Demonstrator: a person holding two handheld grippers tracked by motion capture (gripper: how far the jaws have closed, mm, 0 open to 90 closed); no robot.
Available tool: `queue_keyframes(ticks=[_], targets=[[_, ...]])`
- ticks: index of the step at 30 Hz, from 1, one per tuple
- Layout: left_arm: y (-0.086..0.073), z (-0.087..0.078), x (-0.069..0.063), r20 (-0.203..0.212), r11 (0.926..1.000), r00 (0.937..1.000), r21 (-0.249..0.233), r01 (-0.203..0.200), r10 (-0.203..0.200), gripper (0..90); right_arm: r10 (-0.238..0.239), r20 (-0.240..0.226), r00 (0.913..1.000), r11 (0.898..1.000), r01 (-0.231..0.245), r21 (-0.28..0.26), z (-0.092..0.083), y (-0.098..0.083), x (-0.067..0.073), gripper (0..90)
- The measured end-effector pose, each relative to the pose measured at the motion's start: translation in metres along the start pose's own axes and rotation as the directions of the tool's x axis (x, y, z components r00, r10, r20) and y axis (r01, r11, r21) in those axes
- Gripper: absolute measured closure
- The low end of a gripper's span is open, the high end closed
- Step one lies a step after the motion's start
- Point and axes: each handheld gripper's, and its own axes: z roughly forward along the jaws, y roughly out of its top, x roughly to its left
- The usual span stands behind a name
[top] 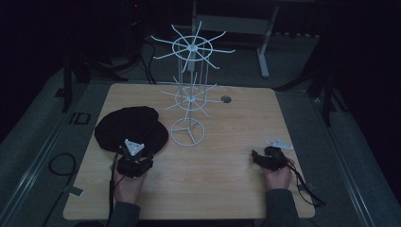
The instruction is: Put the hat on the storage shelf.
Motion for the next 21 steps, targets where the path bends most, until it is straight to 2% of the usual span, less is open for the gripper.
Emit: queue_keyframes(ticks=[7, 8, 9, 12, 15, 16, 18, 20, 21], targets=[[0.019, -0.009, 0.032, -0.052, 0.9953, 0.9952, -0.053, 0.081, -0.083, 47.1, 0.000, 0.001, 1.0000, 1.000, 0.000, -0.001, 0.000, 0.000, 0.000, 32.9], [0.019, -0.009, 0.032, -0.052, 0.9953, 0.9952, -0.053, 0.081, -0.083, 46.0, 0.000, 0.001, 1.0000, 1.000, 0.000, -0.001, 0.000, 0.000, 0.000, 32.9], [0.025, -0.011, 0.042, -0.075, 0.9934, 0.9922, -0.065, 0.094, -0.099, 45.4, 0.001, 0.001, 1.0000, 1.000, -0.001, 0.000, 0.000, 0.000, 0.000, 32.9], [0.034, -0.010, 0.058, -0.118, 0.9887, 0.9838, -0.082, 0.126, -0.135, 43.0, 0.000, 0.001, 1.0000, 1.000, 0.000, 0.000, 0.000, 0.000, 0.000, 32.9], [0.041, -0.007, 0.076, -0.161, 0.9863, 0.9741, -0.072, 0.148, -0.158, 41.2, 0.002, 0.001, 1.0000, 1.000, -0.002, 0.000, 0.000, 0.000, 0.000, 32.9], [0.041, -0.007, 0.076, -0.161, 0.9863, 0.9741, -0.072, 0.148, -0.158, 40.2, 0.002, 0.001, 1.0000, 1.000, -0.002, 0.000, 0.000, 0.000, 0.000, 32.9], [0.043, -0.002, 0.093, -0.187, 0.9811, 0.9633, -0.053, 0.186, -0.193, 38.8, 0.000, 0.001, 1.0000, 1.000, 0.000, -0.001, 0.000, 0.000, 0.000, 32.9], [0.042, 0.001, 0.104, -0.192, 0.9758, 0.9567, -0.040, 0.215, -0.219, 37.7, 0.003, 0.001, 1.0000, 1.000, -0.003, 0.000, 0.000, 0.000, 0.000, 32.9], [0.041, 0.004, 0.110, -0.188, 0.9705, 0.9523, -0.030, 0.239, -0.241, 37.5, 0.003, 0.001, 1.0000, 1.000, -0.003, 0.000, 0.000, 0.000, 0.000, 32.9]])
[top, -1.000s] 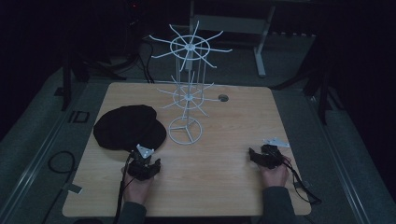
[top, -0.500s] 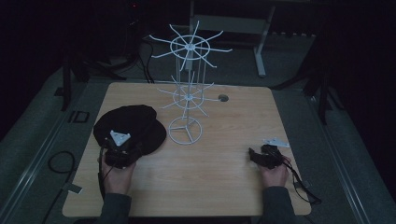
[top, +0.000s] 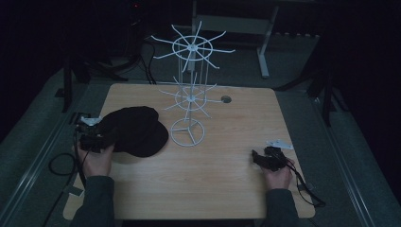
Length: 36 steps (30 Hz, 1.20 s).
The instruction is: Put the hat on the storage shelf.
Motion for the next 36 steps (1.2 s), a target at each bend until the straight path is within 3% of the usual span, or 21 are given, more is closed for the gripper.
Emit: queue_keyframes(ticks=[5, 15, 20, 21, 27, 29, 35, 36], targets=[[-0.006, 0.017, 0.015, -0.001, 0.9966, 0.9991, 0.071, 0.042, -0.042, 35.9, 0.001, 0.000, 1.0000, 1.000, -0.001, 0.000, 0.000, 0.000, 0.000, 32.7], [-0.016, 0.046, 0.022, -0.041, 0.9808, 0.9978, 0.186, 0.058, -0.052, 20.8, 0.001, 0.000, 1.0000, 1.000, -0.001, 0.000, 0.000, 0.000, 0.000, 32.6], [-0.021, 0.057, 0.025, -0.030, 0.9711, 0.9967, 0.225, 0.080, -0.075, 21.1, 0.002, 0.000, 1.0000, 1.000, -0.002, 0.000, 0.000, 0.000, 0.000, 32.5], [-0.025, 0.062, 0.027, -0.012, 0.9653, 0.9938, 0.237, 0.110, -0.110, 22.7, 0.002, 0.000, 1.0000, 1.000, -0.002, 0.000, 0.000, 0.000, 0.000, 32.6], [-0.027, 0.068, 0.027, 0.014, 0.9522, 0.9896, 0.275, 0.134, -0.143, 35.7, 0.002, 0.000, 1.0000, 1.000, -0.002, 0.000, 0.000, 0.000, 0.000, 32.6], [-0.026, 0.070, 0.025, 0.016, 0.9497, 0.9900, 0.285, 0.130, -0.140, 43.1, 0.002, 0.000, 1.0000, 1.000, -0.002, 0.000, 0.000, 0.000, 0.000, 32.6], [-0.026, 0.070, 0.025, 0.001, 0.9479, 0.9901, 0.289, 0.134, -0.140, 49.8, 0.002, 0.000, 1.0000, 1.000, -0.002, 0.000, 0.000, 0.000, 0.000, 32.5], [-0.026, 0.070, 0.026, -0.004, 0.9482, 0.9897, 0.286, 0.138, -0.143, 54.1, 0.002, 0.000, 1.0000, 1.000, -0.002, 0.000, 0.000, 0.000, 0.000, 32.5]])
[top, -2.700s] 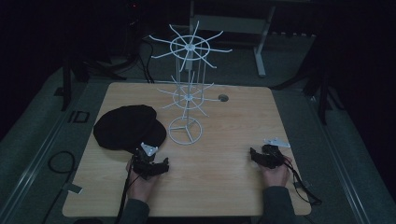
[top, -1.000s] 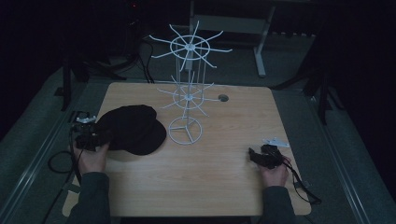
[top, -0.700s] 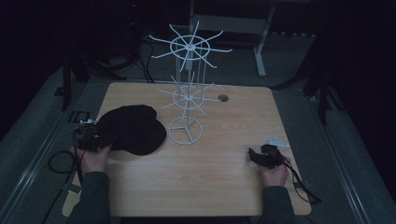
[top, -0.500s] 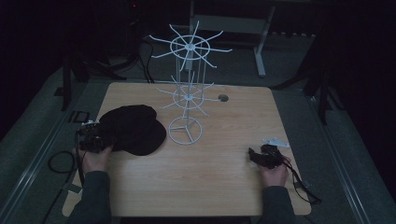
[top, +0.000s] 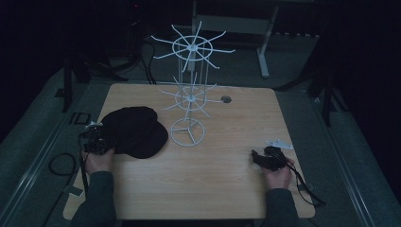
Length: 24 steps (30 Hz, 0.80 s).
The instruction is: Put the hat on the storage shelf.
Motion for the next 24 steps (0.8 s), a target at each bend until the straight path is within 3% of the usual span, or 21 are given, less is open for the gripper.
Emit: queue_keyframes(ticks=[3, 5, 10, 17, 24], targets=[[0.001, 0.000, 0.004, -0.016, 0.9999, 0.9998, -0.002, 0.012, -0.012, 57.6, 0.000, 0.000, 1.0000, 1.000, 0.000, 0.000, 0.000, 0.000, 0.000, 32.5], [0.001, 0.001, 0.006, -0.036, 1.0000, 0.9994, 0.000, 0.002, -0.002, 66.1, 0.000, 0.000, 1.0000, 1.000, 0.000, 0.000, 0.000, 0.000, 0.000, 32.5], [0.005, -0.002, 0.012, -0.038, 0.9998, 0.9991, -0.009, 0.020, -0.020, 73.8, 0.000, -0.001, 1.0000, 1.000, 0.000, 0.000, 0.000, 0.000, 0.000, 32.5], [0.007, -0.006, 0.015, -0.009, 0.9993, 0.9998, -0.033, 0.019, -0.020, 78.7, -0.001, -0.001, 1.0000, 1.000, 0.001, 0.000, 0.000, 0.000, 0.000, 32.4], [0.010, -0.017, 0.013, 0.026, 0.9955, 0.9996, -0.094, 0.010, -0.007, 79.4, -0.001, -0.001, 1.0000, 1.000, 0.001, 0.000, 0.000, 0.000, 0.000, 32.4]])
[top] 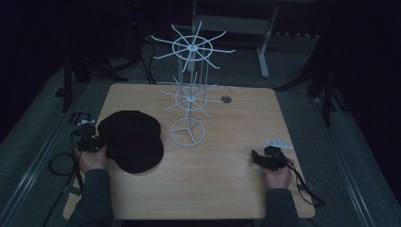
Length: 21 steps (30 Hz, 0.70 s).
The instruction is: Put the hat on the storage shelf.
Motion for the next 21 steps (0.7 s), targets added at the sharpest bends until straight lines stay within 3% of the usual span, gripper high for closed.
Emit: queue_keyframes(ticks=[8, 21], targets=[[0.009, -0.015, -0.004, 0.037, 0.9974, 0.9982, -0.056, -0.045, 0.048, 79.6, -0.001, 0.000, 1.0000, 1.000, 0.001, -0.001, 0.000, 0.000, 0.000, 32.5], [0.025, -0.031, -0.016, 0.064, 0.9809, 0.9865, -0.135, -0.141, 0.150, 79.9, -0.002, -0.001, 1.0000, 1.000, 0.002, -0.001, 0.000, 0.000, 0.000, 32.5]])
